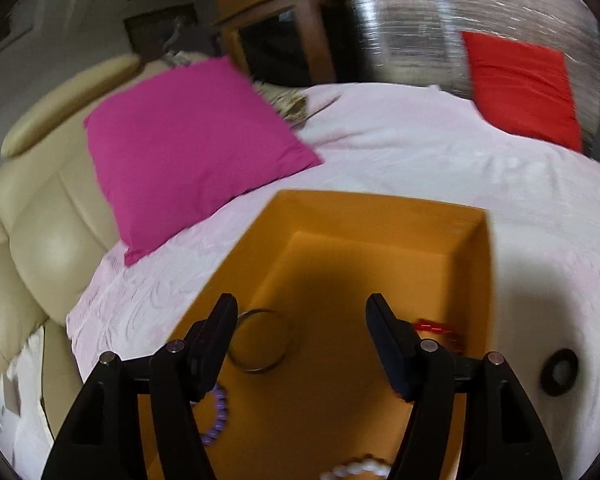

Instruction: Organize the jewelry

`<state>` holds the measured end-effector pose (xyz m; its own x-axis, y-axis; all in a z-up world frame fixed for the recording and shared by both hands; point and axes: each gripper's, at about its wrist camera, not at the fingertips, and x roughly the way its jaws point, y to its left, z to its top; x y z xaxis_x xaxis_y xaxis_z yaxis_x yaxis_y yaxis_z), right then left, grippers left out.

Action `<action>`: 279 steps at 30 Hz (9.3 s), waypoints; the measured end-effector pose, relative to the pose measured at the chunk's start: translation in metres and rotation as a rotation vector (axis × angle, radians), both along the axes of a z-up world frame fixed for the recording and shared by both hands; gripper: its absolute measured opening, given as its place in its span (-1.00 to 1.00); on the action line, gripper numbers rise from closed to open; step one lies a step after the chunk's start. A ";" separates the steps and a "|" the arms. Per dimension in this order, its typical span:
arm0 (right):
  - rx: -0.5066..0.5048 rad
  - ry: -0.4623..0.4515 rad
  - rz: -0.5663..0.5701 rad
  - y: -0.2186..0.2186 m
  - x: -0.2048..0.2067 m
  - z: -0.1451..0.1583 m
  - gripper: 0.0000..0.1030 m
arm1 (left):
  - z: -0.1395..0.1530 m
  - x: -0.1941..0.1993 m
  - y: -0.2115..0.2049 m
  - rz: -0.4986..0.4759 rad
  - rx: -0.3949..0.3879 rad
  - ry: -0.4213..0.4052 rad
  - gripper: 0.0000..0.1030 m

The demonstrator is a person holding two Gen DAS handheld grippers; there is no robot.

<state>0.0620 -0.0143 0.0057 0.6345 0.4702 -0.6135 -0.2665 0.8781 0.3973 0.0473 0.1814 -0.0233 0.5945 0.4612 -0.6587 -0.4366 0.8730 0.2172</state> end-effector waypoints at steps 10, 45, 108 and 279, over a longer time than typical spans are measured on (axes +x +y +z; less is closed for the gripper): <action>-0.078 0.007 -0.145 -0.084 -0.019 0.013 -0.04 | 0.026 -0.009 -0.077 -0.106 0.160 -0.079 0.33; -0.010 0.171 -0.351 -0.251 -0.007 -0.018 -0.04 | -0.008 0.006 -0.122 -0.262 -0.104 0.117 0.36; 0.043 0.440 -0.156 -0.249 0.024 -0.061 -0.65 | -0.047 0.035 -0.119 -0.412 -0.299 0.168 0.25; -0.026 -0.022 0.076 -0.069 -0.064 0.017 -0.84 | 0.043 -0.065 -0.034 -0.307 -0.277 -0.149 -0.74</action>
